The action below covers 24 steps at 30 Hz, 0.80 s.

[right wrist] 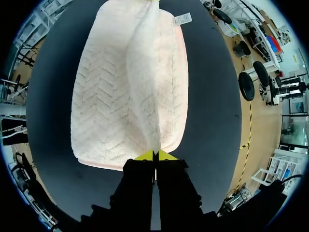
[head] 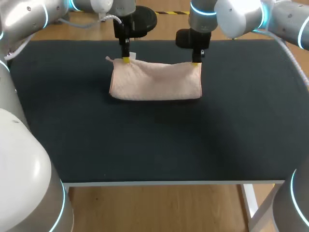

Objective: Fold the towel

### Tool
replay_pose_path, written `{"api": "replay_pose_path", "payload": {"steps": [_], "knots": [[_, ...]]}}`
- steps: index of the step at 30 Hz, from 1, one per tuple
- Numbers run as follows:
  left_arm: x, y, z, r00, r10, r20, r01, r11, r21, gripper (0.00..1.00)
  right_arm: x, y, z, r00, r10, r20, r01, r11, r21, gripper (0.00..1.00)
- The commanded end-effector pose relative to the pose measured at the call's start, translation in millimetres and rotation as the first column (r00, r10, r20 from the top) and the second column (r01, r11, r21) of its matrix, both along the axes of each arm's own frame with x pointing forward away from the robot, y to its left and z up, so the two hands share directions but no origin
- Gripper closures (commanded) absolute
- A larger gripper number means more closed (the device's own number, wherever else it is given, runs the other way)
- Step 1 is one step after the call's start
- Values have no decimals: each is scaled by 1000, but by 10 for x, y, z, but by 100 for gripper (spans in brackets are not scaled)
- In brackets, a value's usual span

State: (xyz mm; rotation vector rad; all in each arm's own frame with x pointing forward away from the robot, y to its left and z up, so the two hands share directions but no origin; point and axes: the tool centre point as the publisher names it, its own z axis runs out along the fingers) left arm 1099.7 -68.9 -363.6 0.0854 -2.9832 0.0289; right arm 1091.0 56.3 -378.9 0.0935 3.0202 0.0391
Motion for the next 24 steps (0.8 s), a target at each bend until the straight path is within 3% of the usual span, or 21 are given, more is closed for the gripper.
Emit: {"api": "replay_pose_path", "payload": {"steps": [1,15,16,17,18,19,20,24], "knots": [[68,9,-95,990,3,-139,-5,1000,-10,100,127,40,-134,998,0,-57,0,1000,-3,100],[144,15,-218,986,8,-169,-9,1000,-7,100,221,-5,-277,998,-29,-57,29,1000,-1,100],[146,14,-220,986,6,-168,-7,1000,-8,100,225,-6,-283,998,-31,-57,31,1000,-1,73],[148,12,-223,986,5,-167,-6,1000,-9,100,228,-7,-288,998,-33,-57,33,999,-1,12],[149,9,-227,986,4,-166,-5,1000,-7,75,232,-8,-294,997,-43,-61,43,999,-2,0],[150,8,-229,987,5,-163,-6,1000,-7,25,235,-12,-297,997,-62,-54,62,998,-1,0],[147,8,-234,986,6,-168,-8,1000,-10,0,235,-19,-284,997,-52,-53,53,999,11,0],[125,45,-213,988,8,-156,-13,999,-32,0,219,-36,-194,998,-66,-24,67,996,54,0]]}}
